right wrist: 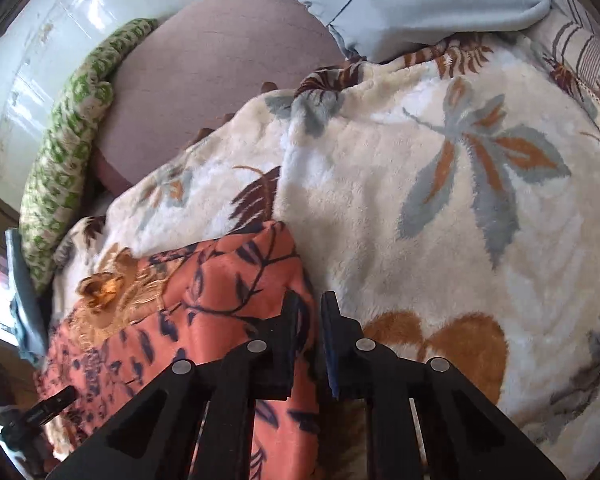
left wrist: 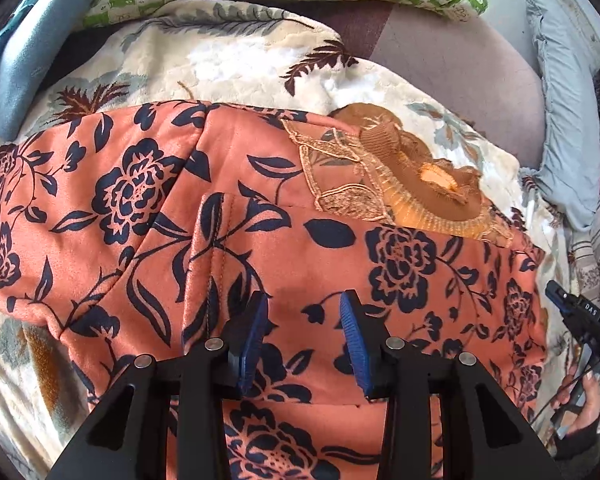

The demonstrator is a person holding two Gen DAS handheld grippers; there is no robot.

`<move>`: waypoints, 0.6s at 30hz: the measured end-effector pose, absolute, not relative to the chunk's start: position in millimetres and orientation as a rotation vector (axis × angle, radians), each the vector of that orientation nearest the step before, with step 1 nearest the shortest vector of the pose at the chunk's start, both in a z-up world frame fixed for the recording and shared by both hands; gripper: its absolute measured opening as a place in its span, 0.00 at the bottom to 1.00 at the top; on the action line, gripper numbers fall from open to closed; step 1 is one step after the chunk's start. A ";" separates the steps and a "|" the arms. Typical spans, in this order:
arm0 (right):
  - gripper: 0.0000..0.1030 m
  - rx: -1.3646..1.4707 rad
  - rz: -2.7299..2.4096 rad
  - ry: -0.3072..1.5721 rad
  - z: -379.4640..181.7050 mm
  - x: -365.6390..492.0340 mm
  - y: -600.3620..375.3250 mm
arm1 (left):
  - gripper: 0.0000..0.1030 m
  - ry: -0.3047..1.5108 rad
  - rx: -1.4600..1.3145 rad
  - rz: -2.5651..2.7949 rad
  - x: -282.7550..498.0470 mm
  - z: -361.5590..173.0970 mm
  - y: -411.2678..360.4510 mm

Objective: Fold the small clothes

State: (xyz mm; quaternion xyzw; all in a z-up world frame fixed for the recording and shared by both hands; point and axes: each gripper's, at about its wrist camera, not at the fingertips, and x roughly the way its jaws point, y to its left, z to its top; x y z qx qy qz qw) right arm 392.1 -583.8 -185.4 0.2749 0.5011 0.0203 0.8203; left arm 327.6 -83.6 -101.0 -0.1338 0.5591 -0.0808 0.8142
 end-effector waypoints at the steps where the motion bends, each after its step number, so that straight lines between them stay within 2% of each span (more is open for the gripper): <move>1: 0.15 0.589 0.083 1.051 -179.2 379.7 -581.4 | 0.40 1.179 -0.307 -0.193 322.8 -98.9 -83.4; 2: 0.20 0.579 0.106 1.043 -175.9 367.7 -577.7 | 0.43 1.170 -0.313 -0.192 319.1 -98.7 -83.1; 3: 0.22 0.570 0.119 1.051 -176.8 357.9 -572.5 | 0.48 1.165 -0.312 -0.182 316.1 -101.4 -85.0; 4: 0.22 0.560 0.132 1.069 -181.2 349.7 -566.6 | 0.49 1.173 -0.309 -0.173 314.3 -107.0 -87.5; 7: 0.20 0.432 0.088 1.159 -202.9 338.1 -543.8 | 0.47 1.212 -0.258 -0.150 311.6 -123.2 -96.8; 11: 0.23 0.359 0.049 1.117 -176.1 335.3 -527.3 | 0.48 1.202 -0.269 -0.184 302.3 -103.9 -88.8; 13: 0.25 0.357 0.089 1.085 -158.8 335.3 -513.6 | 0.48 1.162 -0.305 -0.169 297.7 -89.1 -68.4; 14: 0.29 0.341 0.111 1.076 -150.3 335.1 -503.3 | 0.48 1.144 -0.328 -0.162 296.1 -82.0 -54.1; 18: 0.37 0.254 0.212 1.066 -126.9 340.5 -439.9 | 0.49 1.105 -0.471 -0.099 285.5 -62.3 28.9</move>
